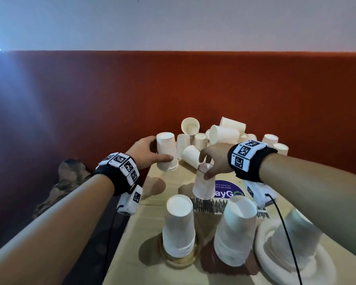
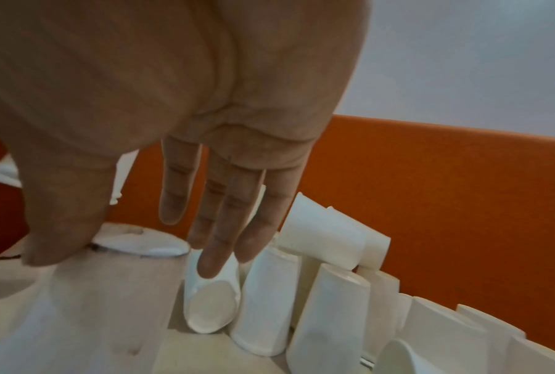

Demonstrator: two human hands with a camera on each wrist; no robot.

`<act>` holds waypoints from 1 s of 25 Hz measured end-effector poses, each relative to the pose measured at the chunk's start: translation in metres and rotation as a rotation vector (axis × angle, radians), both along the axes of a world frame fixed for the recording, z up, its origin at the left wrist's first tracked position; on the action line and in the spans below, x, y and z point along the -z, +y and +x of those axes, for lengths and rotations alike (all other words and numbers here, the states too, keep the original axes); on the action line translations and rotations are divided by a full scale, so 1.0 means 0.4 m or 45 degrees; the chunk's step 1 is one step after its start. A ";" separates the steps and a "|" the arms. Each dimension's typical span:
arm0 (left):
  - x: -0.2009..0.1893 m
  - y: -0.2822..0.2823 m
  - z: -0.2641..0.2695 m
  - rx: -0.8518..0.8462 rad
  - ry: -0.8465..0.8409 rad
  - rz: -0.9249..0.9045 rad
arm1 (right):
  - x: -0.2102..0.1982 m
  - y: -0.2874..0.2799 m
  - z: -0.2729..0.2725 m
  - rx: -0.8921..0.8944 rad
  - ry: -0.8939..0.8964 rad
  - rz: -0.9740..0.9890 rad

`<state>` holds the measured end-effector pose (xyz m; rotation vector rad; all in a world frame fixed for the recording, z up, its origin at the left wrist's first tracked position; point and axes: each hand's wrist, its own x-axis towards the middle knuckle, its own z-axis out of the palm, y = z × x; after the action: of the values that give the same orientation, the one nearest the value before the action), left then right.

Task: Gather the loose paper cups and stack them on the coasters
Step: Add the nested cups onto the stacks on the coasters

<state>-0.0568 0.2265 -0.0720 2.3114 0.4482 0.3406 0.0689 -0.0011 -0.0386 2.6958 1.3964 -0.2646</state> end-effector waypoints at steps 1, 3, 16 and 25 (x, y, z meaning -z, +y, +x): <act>-0.026 -0.012 -0.014 0.016 -0.034 0.018 | -0.010 -0.010 -0.003 0.015 -0.002 0.029; -0.081 -0.039 -0.043 0.044 -0.100 0.043 | -0.042 -0.028 -0.014 0.033 -0.011 0.137; -0.221 -0.198 -0.191 0.172 -0.414 -0.317 | -0.173 -0.063 -0.203 -0.089 0.500 0.762; -0.137 -0.201 -0.236 0.269 -0.221 0.014 | -0.190 -0.100 -0.229 -0.227 0.534 0.637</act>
<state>-0.1512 0.1459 -0.0172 2.2902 0.1149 0.4354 -0.0229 -0.0410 0.0375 2.9874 2.0494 -0.5582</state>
